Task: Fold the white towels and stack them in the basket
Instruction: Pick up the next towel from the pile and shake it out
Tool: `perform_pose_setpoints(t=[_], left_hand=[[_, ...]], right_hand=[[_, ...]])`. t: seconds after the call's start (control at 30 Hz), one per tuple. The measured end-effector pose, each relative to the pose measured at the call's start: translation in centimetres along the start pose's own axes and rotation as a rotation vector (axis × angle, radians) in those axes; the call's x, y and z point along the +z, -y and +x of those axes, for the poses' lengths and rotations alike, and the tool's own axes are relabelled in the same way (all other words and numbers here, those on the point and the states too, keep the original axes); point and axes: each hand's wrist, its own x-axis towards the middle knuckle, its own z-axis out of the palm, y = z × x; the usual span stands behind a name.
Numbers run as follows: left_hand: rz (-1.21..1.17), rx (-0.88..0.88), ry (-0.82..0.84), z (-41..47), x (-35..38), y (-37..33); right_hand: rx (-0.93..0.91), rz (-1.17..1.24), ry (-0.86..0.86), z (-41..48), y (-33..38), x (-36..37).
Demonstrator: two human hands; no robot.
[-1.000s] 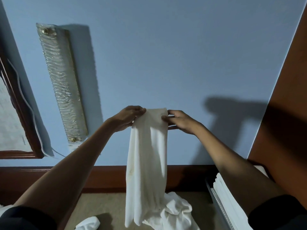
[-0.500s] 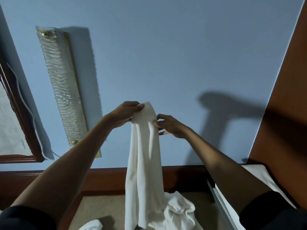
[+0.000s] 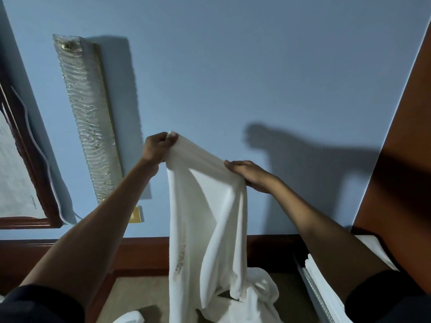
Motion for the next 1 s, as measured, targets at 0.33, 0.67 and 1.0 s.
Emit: perform_pose_setpoints(t=[0.33, 0.67, 1.0], left_hand=[[0.229, -0.099, -0.212, 1.0, -3.1, 3.3], [0.281, -0.093, 0.685, -3.5, 5.1, 0.5], [0.214, -0.023, 0.671, -3.3, 5.3, -1.4]], right_hand=[[0.012, -0.125, -0.188, -1.9, -6.9, -5.2], [-0.273, -0.248, -0.097, 0.4, 2.5, -0.4], [-0.193, -0.22, -0.091, -0.2, 1.4, -1.1]])
